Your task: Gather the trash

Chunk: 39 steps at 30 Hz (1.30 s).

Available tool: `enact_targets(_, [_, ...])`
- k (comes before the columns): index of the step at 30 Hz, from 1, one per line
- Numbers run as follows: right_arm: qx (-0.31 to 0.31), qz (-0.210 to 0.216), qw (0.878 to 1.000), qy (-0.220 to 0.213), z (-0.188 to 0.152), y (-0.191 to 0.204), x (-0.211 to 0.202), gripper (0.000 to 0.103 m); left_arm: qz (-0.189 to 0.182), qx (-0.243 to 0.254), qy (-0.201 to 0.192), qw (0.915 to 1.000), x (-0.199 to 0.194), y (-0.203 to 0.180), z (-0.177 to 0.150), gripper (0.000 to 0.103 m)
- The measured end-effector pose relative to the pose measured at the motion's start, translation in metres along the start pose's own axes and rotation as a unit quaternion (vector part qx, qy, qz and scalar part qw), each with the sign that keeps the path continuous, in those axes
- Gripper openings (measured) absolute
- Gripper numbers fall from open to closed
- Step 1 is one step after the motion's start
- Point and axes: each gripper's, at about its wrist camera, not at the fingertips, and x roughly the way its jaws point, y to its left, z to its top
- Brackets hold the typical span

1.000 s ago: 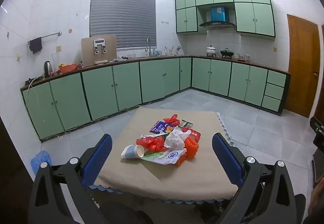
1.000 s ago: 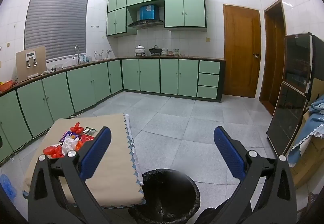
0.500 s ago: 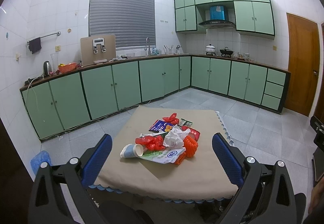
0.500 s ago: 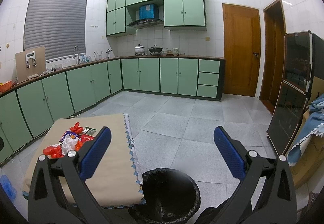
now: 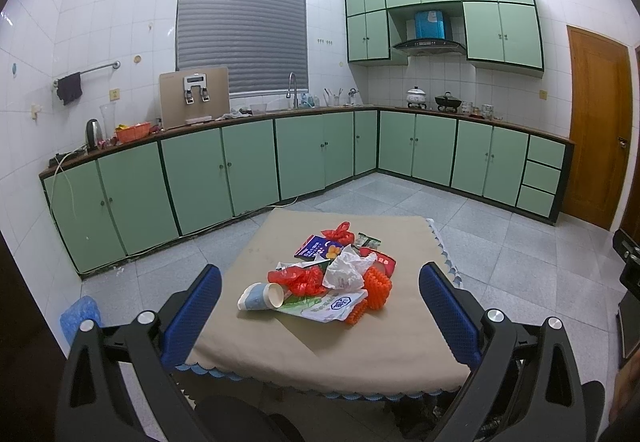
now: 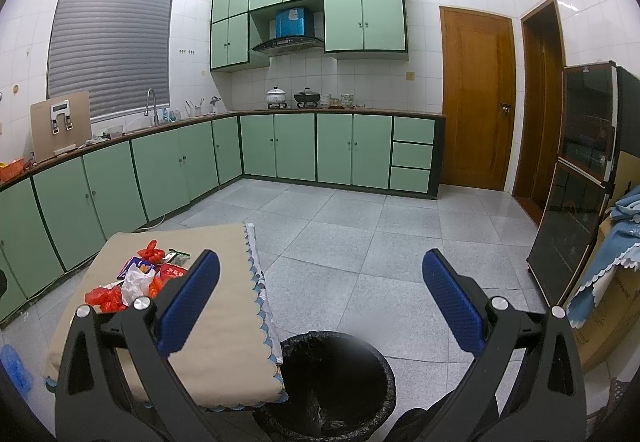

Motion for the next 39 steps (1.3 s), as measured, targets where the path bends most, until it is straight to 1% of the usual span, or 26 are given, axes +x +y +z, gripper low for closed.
enact_targets(24, [-0.004, 0.001, 1.0, 0.008, 0.002, 0.001, 0.006, 0.098, 0.0, 0.0, 0.002, 1.0, 0.002, 0.001, -0.002, 0.097])
enact_targets(39, [-0.013, 0.001, 1.0, 0.022, 0.002, 0.006, 0.017, 0.098, 0.001, -0.002, 0.018, 0.9998, 0.017, 0.007, -0.012, 0.097])
